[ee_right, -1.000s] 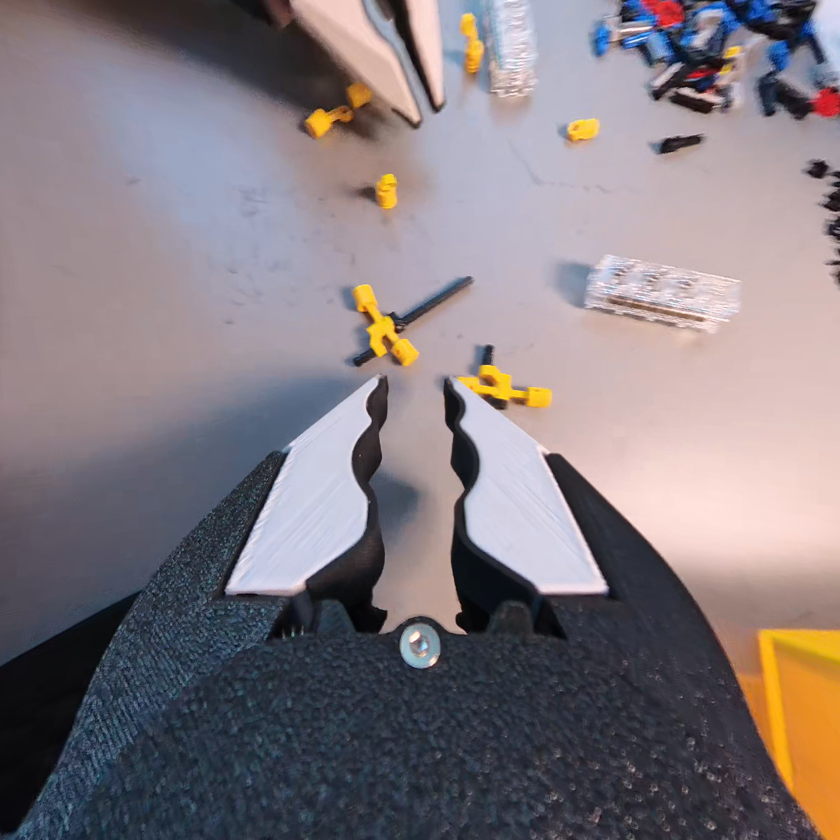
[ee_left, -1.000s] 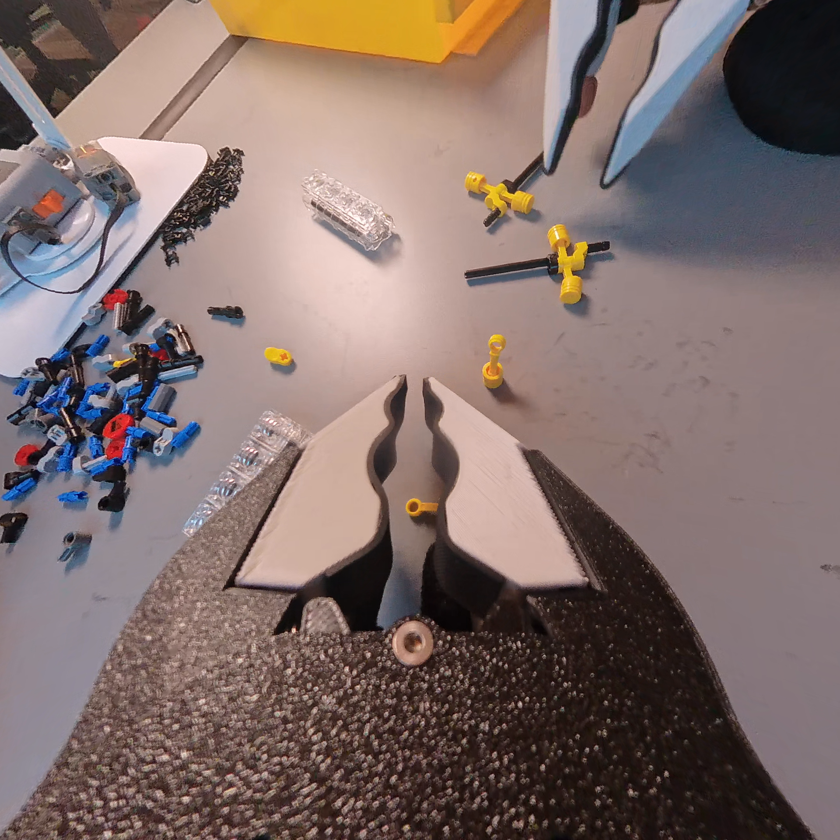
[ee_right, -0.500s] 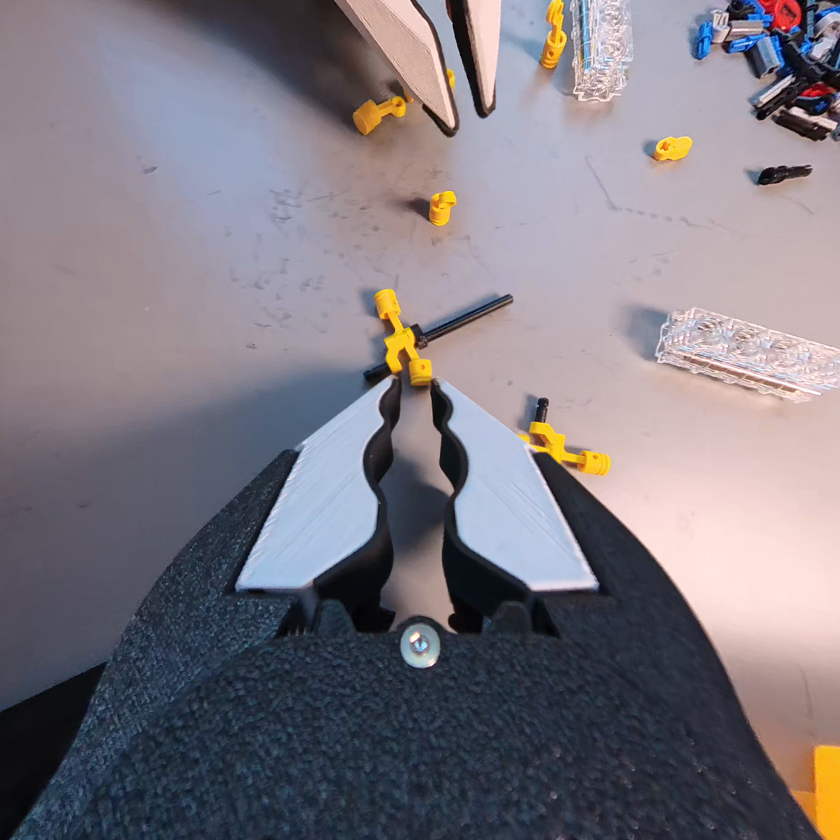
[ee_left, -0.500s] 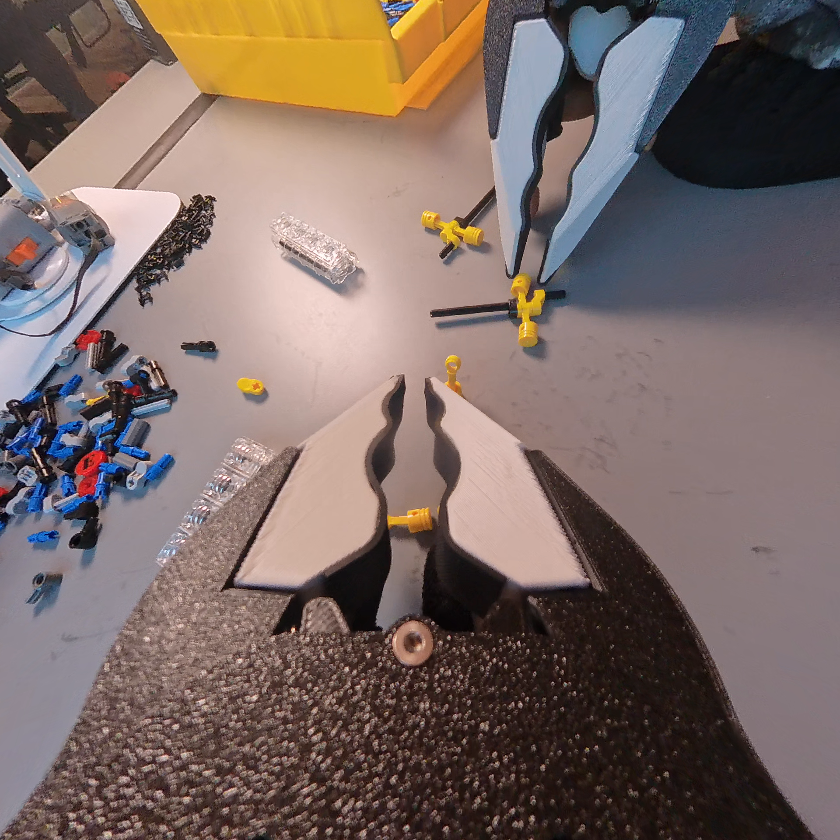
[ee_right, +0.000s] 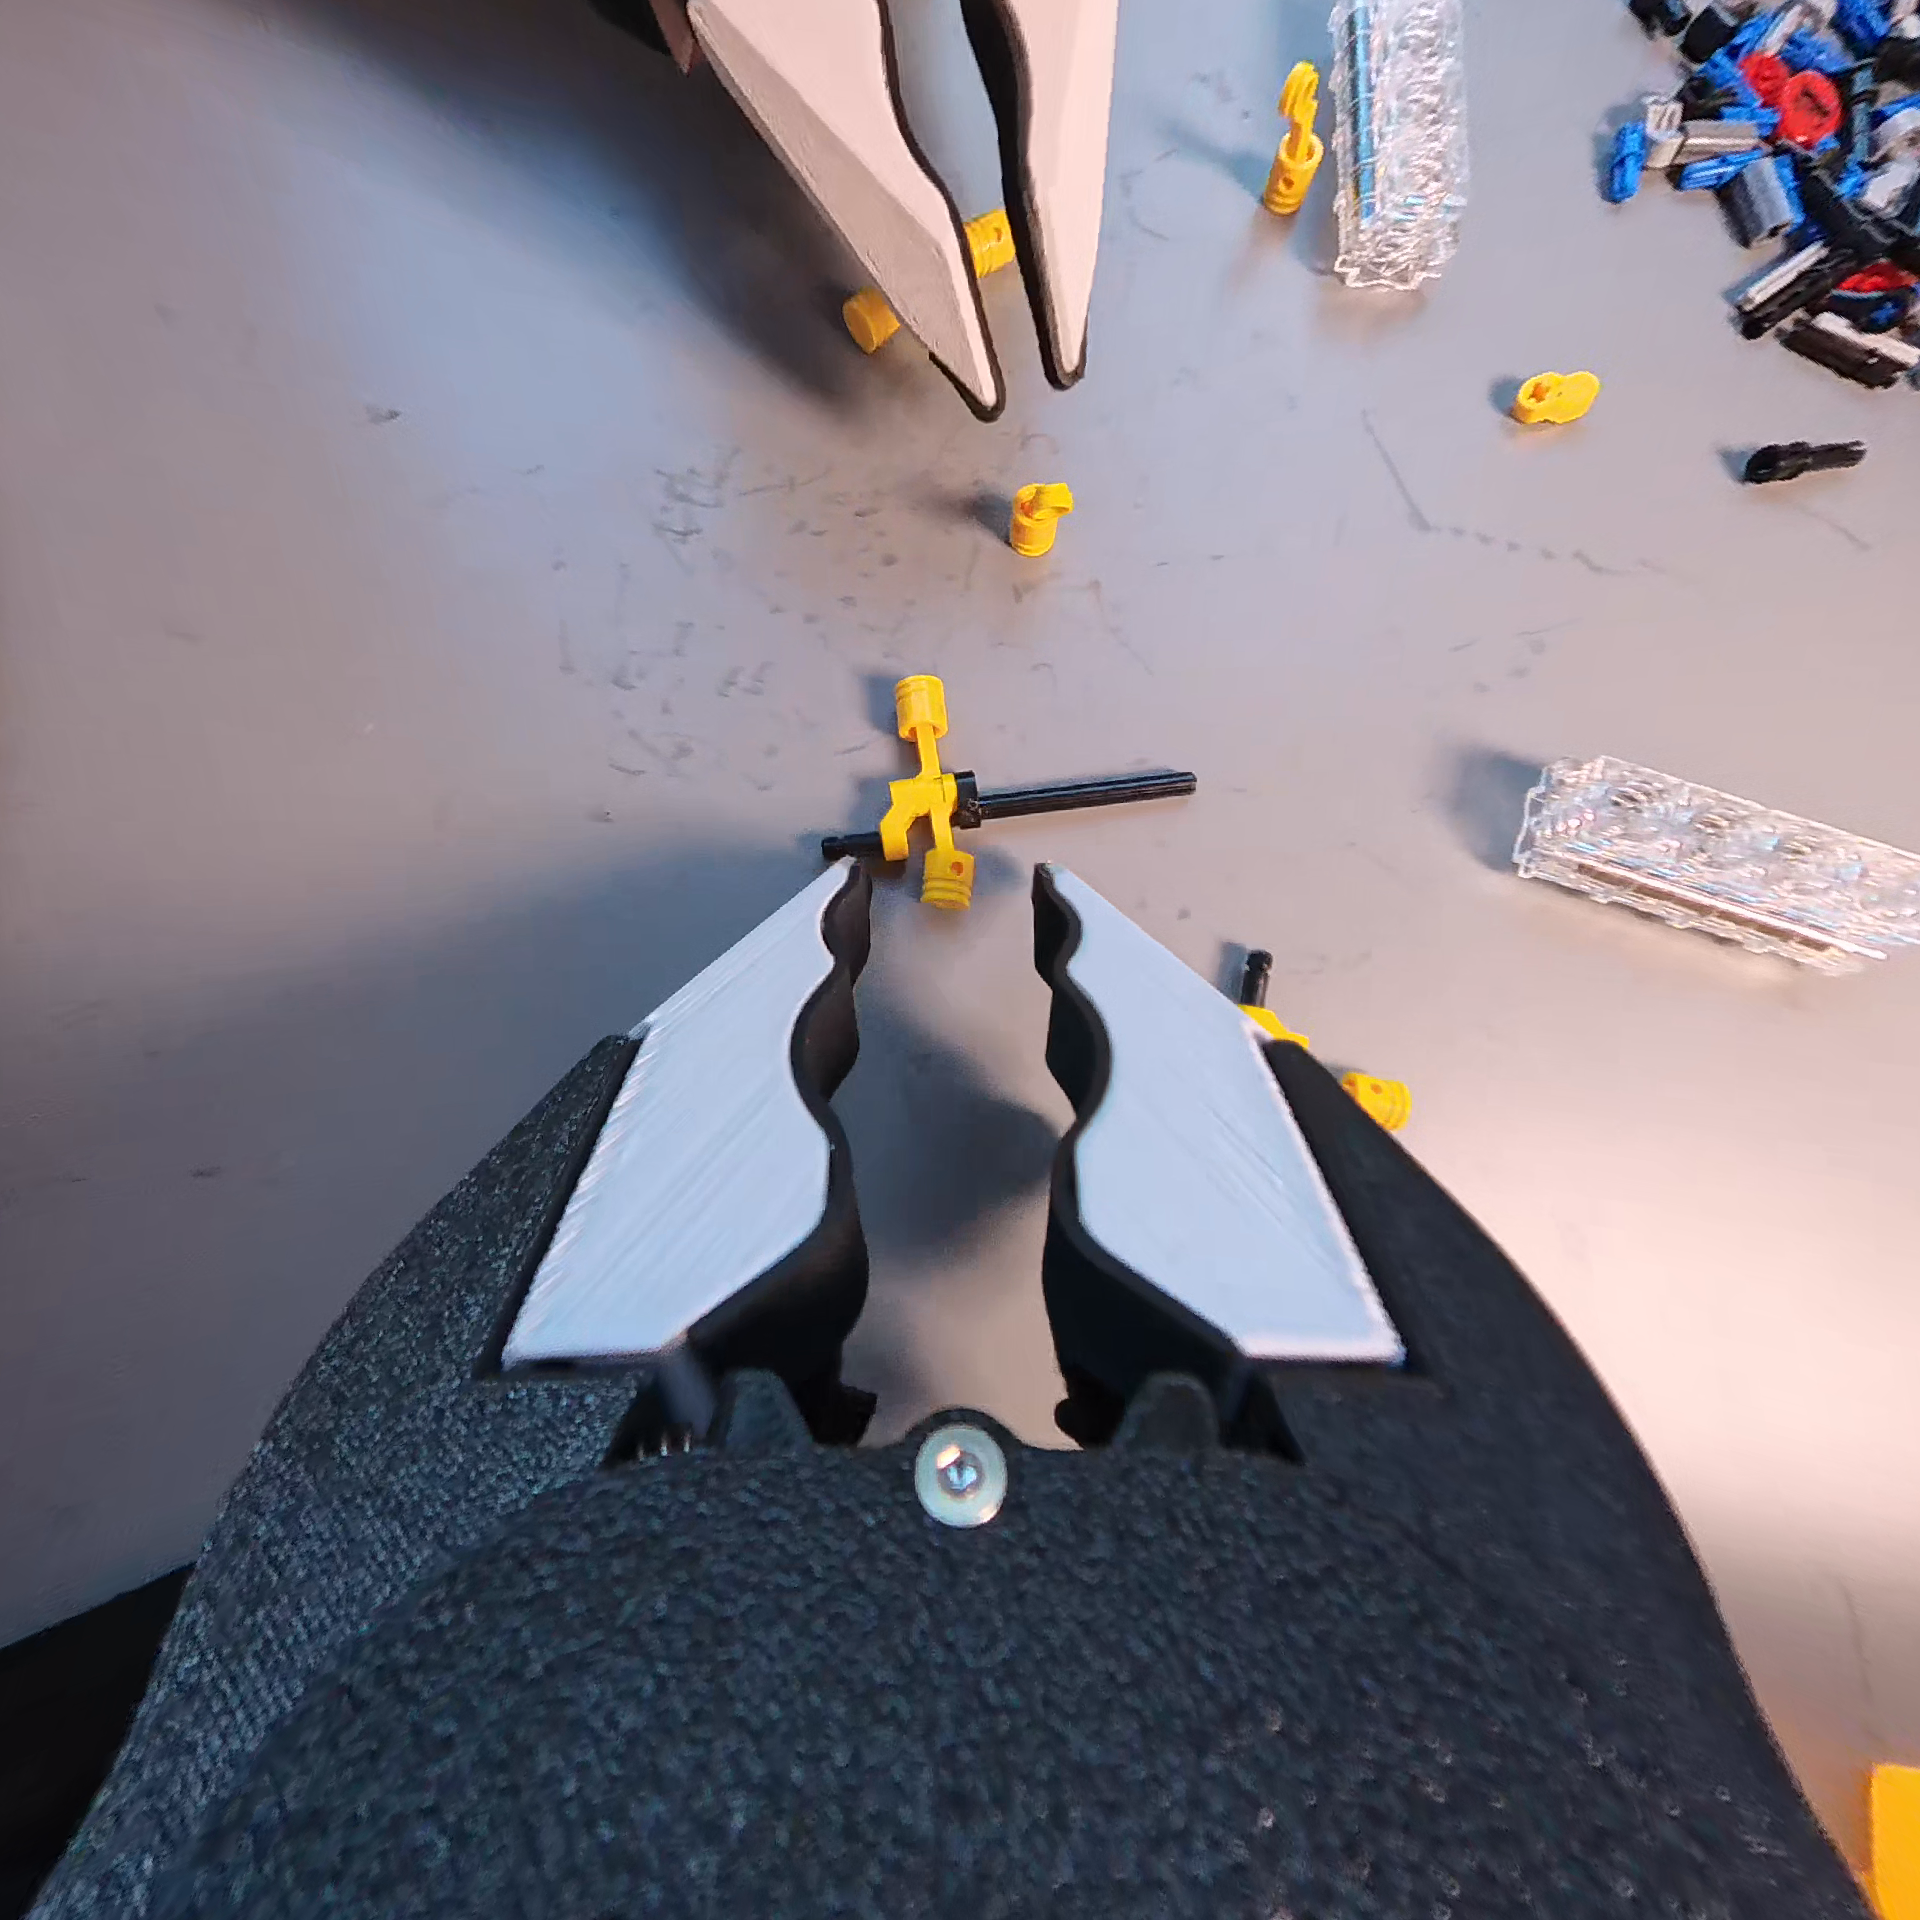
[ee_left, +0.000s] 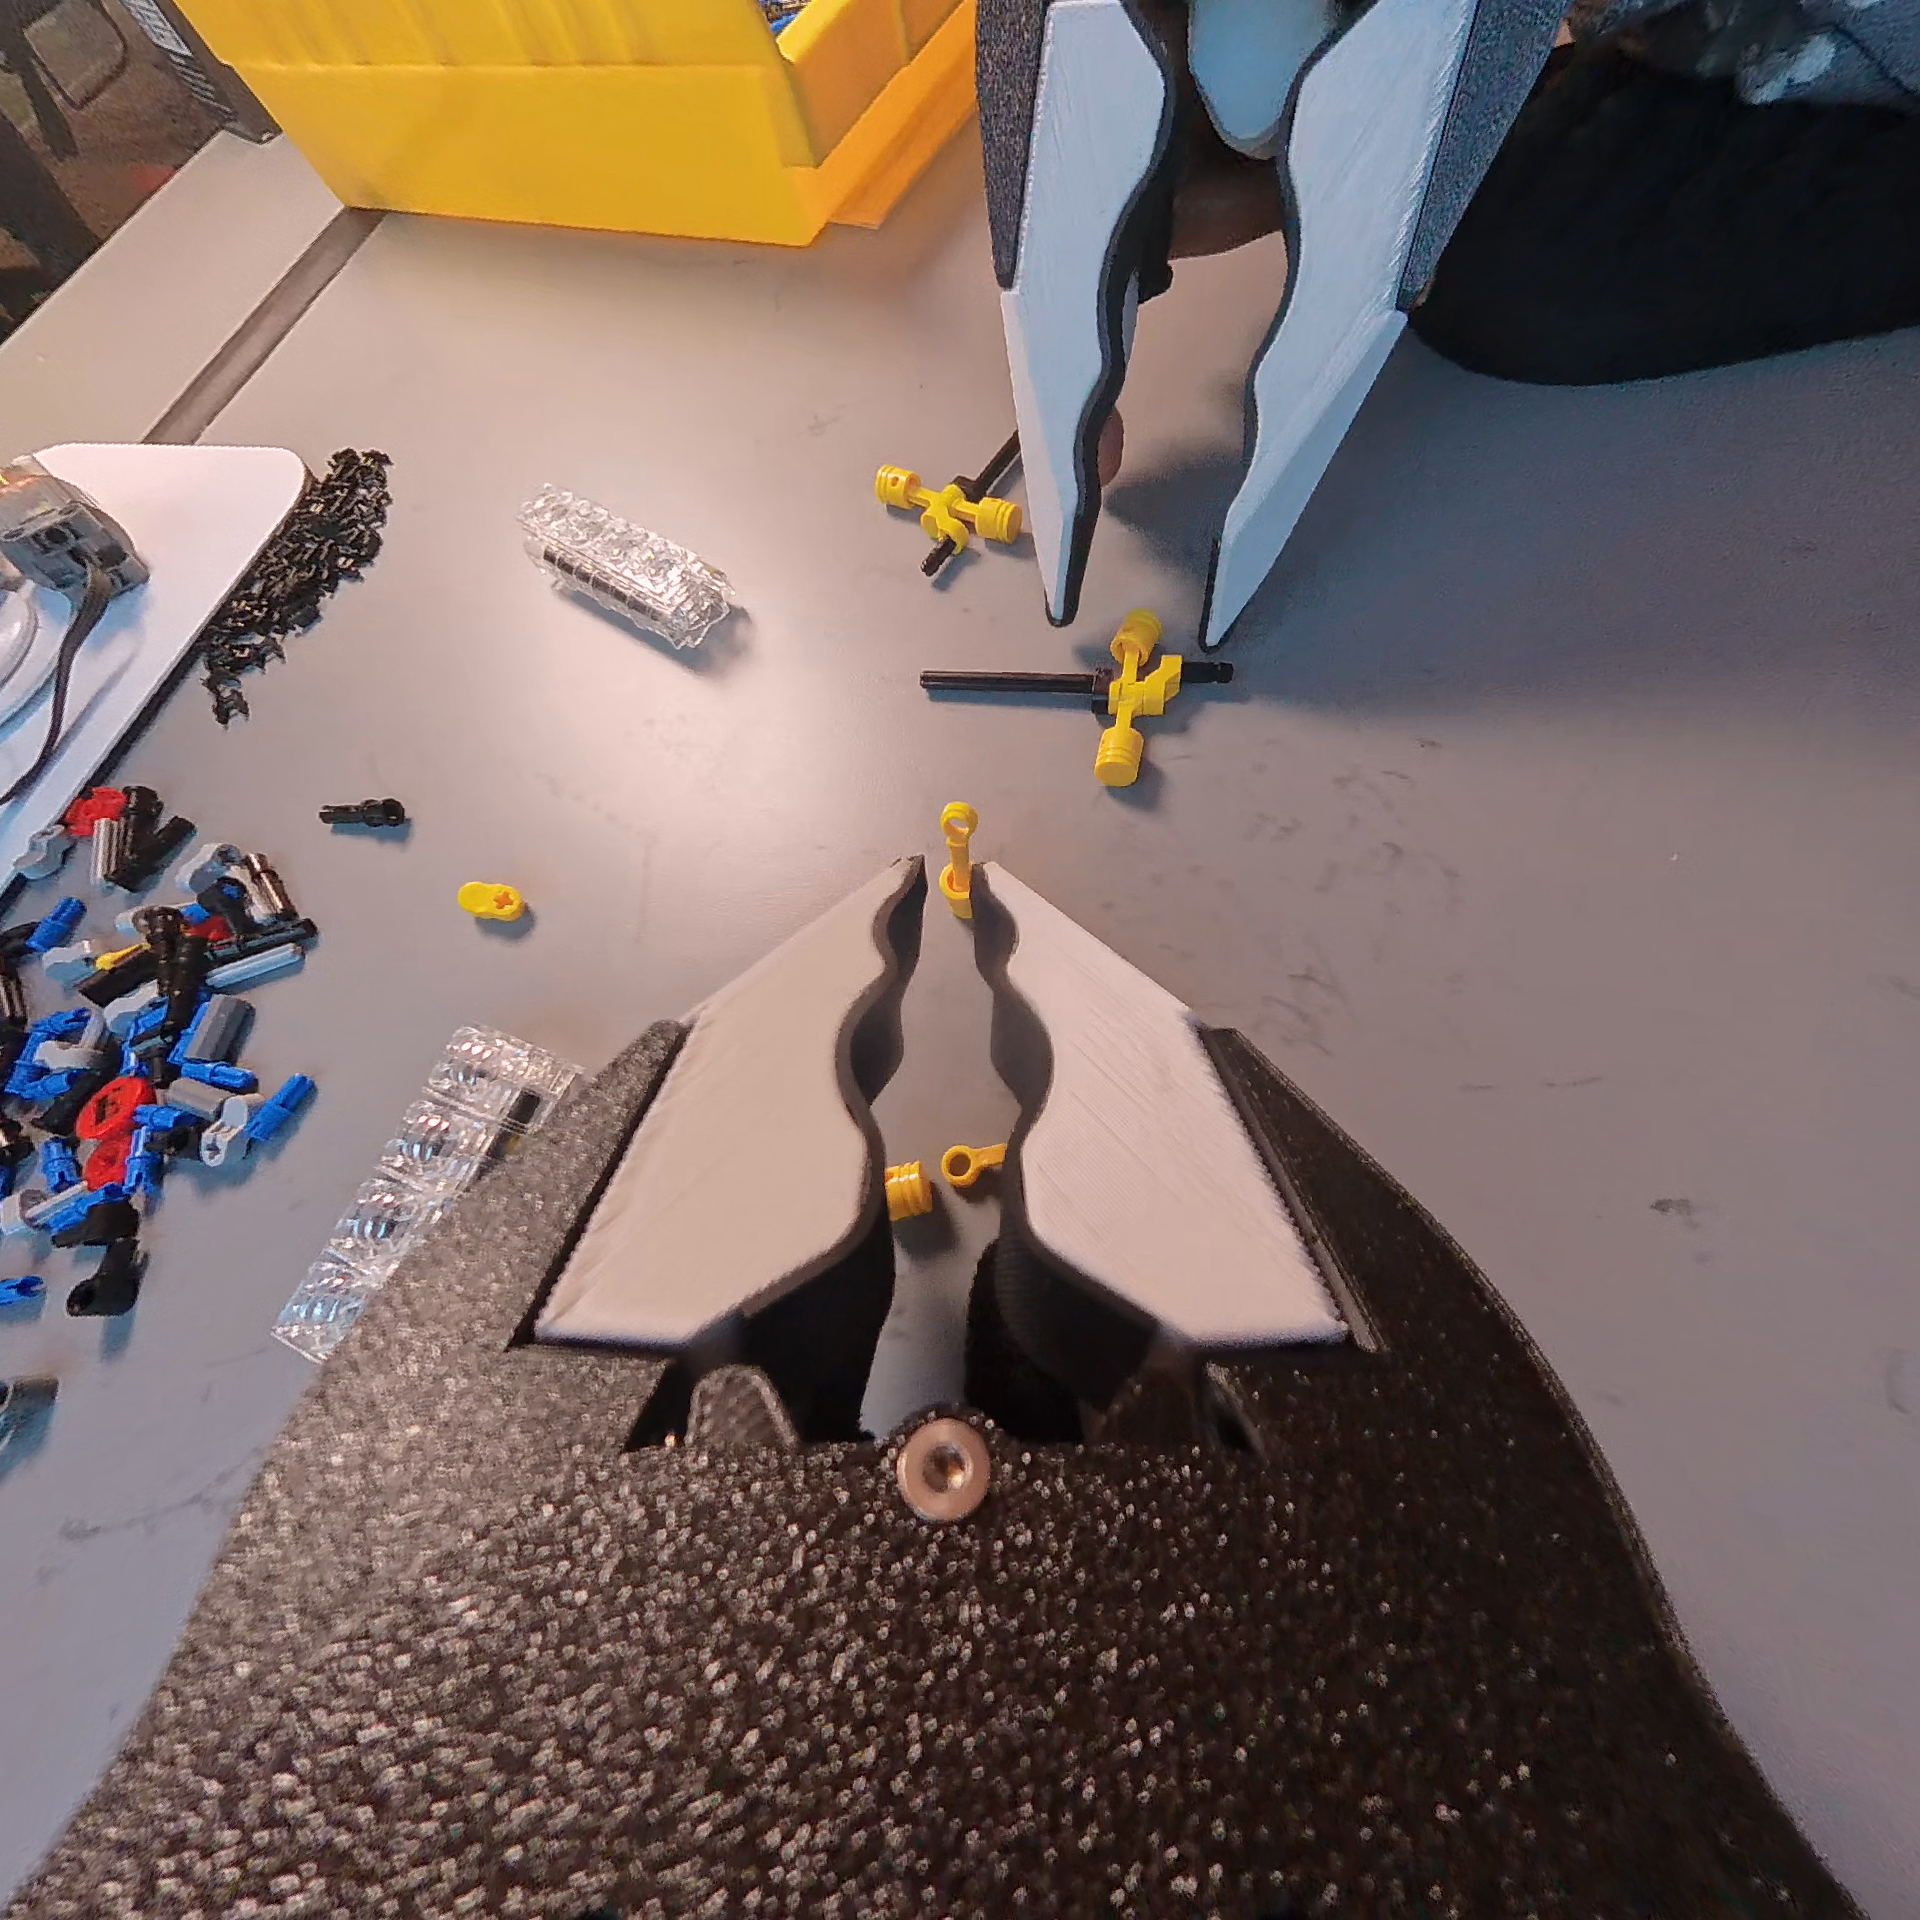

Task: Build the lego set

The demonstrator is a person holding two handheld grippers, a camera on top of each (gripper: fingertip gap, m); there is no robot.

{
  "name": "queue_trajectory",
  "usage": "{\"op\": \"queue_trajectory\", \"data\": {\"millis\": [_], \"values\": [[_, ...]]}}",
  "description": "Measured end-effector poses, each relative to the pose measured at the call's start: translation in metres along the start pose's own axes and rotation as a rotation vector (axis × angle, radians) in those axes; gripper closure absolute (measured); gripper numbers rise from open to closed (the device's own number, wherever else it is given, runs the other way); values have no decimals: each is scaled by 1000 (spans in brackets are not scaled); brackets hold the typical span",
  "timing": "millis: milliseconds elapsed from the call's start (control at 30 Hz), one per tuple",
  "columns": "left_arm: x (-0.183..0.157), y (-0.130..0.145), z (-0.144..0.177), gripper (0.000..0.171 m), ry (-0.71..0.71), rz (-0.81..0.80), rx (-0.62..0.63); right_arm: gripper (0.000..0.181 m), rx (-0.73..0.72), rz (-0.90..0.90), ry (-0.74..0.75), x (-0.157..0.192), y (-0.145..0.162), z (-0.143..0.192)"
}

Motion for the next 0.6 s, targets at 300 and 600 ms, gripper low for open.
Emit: {"op": "queue_trajectory", "data": {"millis": [300, 600], "values": [[-1, 1, 0, 163, 11, 1, -4, 172, 0, 34, 5, 6, -9, -8], [-9, -2, 3, 154, 45, -27, -40, 171, -153, -28, -30, 3, -17, 6]]}}
Point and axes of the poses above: each gripper's, where its closed fingertips meet, z back along the fingers, y out of its underside, x = y × z across the jaws, the point moved 8 cm from there along z, back along the fingers, and after that the axes turned 11 degrees about x, right-handed, at the moved point
